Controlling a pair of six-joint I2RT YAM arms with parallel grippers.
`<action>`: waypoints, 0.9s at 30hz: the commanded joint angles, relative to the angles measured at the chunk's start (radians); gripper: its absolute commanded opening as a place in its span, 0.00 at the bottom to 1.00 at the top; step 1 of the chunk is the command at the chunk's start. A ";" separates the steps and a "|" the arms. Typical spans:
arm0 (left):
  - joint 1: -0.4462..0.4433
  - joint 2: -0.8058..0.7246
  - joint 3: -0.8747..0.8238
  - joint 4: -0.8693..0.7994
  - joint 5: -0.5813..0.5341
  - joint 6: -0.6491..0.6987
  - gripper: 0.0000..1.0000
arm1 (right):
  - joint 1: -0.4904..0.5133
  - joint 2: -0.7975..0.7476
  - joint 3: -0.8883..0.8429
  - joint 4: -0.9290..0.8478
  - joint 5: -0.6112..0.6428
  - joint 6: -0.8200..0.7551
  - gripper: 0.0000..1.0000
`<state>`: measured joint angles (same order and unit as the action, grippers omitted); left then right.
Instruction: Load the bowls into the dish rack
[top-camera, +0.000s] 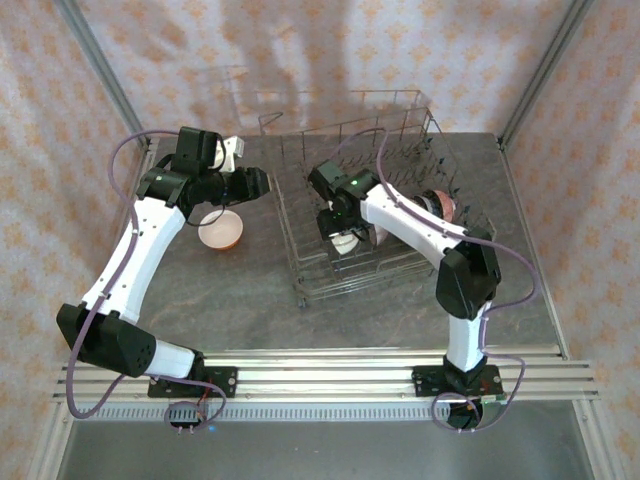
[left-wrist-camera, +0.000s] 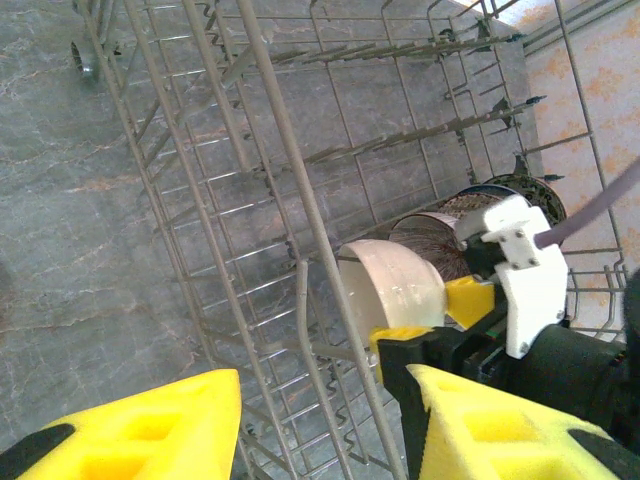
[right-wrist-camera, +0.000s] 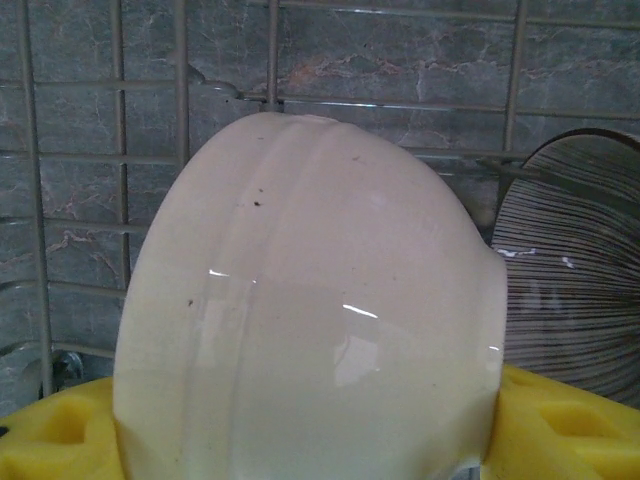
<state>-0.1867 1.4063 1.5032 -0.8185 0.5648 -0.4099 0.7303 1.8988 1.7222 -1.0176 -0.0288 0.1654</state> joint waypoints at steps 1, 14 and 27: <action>0.007 -0.038 -0.006 0.025 0.010 0.007 0.47 | 0.006 -0.002 -0.003 -0.025 -0.006 0.035 0.58; 0.007 -0.040 -0.013 0.024 0.020 0.003 0.47 | -0.011 0.019 -0.031 0.029 -0.066 0.027 0.59; 0.007 -0.045 -0.028 0.038 0.024 -0.017 0.47 | -0.045 -0.018 -0.130 0.086 -0.153 0.015 0.61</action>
<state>-0.1867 1.3880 1.4876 -0.8082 0.5716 -0.4191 0.6796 1.8954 1.6222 -0.9108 -0.1349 0.1783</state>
